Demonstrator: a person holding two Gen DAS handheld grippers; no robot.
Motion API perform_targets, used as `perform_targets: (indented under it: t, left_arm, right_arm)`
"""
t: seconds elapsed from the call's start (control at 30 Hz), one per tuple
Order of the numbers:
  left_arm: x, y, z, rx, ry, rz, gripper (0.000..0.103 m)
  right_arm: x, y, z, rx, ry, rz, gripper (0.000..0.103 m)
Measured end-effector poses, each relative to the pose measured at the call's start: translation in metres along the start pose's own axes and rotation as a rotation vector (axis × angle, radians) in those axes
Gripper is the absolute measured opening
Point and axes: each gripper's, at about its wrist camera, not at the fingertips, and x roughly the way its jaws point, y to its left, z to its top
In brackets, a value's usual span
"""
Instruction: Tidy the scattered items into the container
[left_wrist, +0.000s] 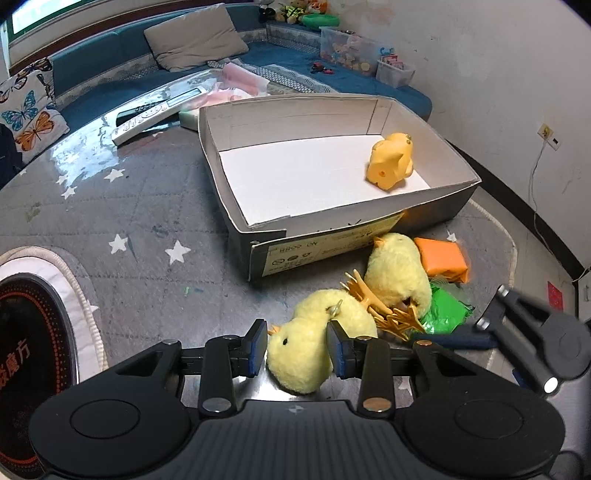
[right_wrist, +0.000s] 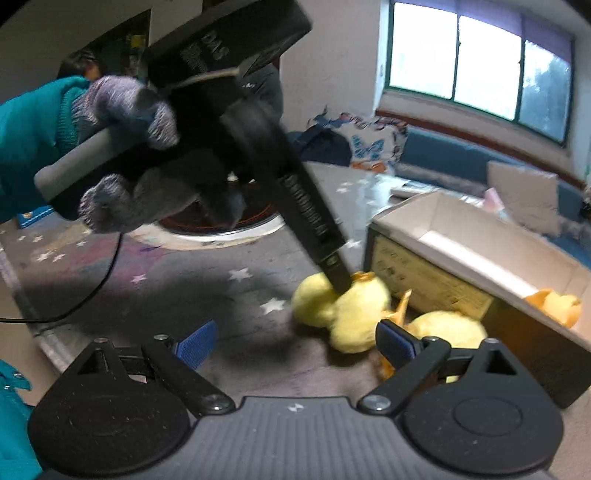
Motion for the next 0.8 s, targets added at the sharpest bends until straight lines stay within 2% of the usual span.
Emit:
perform_targets:
  t: [0.13, 0.23, 0.47, 0.6, 0.73, 0.8]
  left_arm:
    - [-0.006, -0.001, 0.0, 0.013, -0.014, -0.004, 0.038]
    - [-0.007, 0.0, 0.001, 0.015, -0.017, -0.005, 0.038]
    - [0.005, 0.008, 0.006, -0.025, -0.028, -0.02, 0.038]
    - [0.005, 0.012, 0.004, -0.052, -0.027, -0.028, 0.038]
    - [0.005, 0.017, -0.001, -0.095, -0.02, -0.068, 0.038]
    - [0.005, 0.018, -0.005, -0.124, 0.009, -0.097, 0.038]
  right_arm:
    - [0.017, -0.003, -0.004, 0.013, 0.048, -0.023, 0.095]
    - [0.022, -0.01, -0.006, 0.026, 0.068, -0.08, 0.093]
    - [0.031, -0.01, -0.003, 0.063, 0.08, -0.069, 0.093]
    - [0.044, -0.009, -0.004, 0.111, 0.097, -0.071, 0.087]
    - [0.047, -0.011, -0.004, 0.127, 0.092, -0.103, 0.087]
    - [0.048, -0.012, -0.003, 0.137, 0.09, -0.105, 0.087]
